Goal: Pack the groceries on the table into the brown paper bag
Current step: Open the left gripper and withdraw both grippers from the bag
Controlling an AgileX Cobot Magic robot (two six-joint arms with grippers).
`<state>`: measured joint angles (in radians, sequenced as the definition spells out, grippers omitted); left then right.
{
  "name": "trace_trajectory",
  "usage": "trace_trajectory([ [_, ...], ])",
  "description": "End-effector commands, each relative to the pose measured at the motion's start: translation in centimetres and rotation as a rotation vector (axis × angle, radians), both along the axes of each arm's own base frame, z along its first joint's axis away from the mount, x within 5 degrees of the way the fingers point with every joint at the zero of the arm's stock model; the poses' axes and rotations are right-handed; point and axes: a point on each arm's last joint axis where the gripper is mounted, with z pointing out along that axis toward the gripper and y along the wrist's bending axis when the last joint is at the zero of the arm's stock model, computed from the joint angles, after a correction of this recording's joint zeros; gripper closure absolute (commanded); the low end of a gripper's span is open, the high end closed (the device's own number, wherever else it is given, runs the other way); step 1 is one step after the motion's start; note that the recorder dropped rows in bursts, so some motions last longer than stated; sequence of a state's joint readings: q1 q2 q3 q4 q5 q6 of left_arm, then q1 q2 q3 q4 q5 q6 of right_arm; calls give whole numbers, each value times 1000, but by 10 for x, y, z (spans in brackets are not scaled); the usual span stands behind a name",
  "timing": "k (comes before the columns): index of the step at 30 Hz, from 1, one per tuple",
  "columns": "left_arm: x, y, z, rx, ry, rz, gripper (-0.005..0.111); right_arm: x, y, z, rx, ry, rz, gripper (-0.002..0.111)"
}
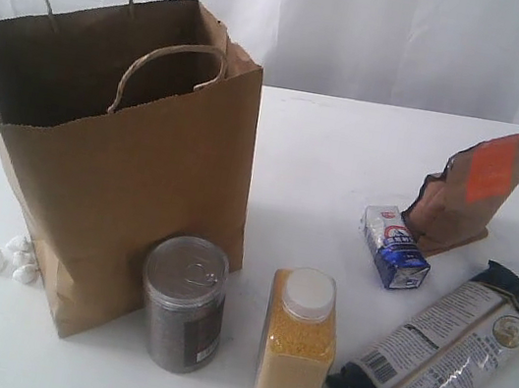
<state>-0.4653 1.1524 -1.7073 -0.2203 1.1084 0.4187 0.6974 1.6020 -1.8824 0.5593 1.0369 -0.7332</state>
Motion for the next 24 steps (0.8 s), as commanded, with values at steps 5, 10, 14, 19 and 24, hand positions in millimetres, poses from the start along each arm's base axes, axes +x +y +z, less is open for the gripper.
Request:
trace_trajectory([
  [5,-55,26,10,-41,-22,4,2,-24,-32,27,-23,-58,-100,108],
  [10,-72,34,-3,-15,12,-4,7,-47,-59,50,3,-103,-165,108],
  [14,-79,33,-14,-41,61,-30,59,-76,-86,71,42,-142,-199,108],
  [19,-81,27,-23,-73,125,-73,107,-97,-103,77,32,-121,-198,108],
  [24,-77,25,-35,-57,168,-74,107,-103,-108,70,4,-93,-202,108],
])
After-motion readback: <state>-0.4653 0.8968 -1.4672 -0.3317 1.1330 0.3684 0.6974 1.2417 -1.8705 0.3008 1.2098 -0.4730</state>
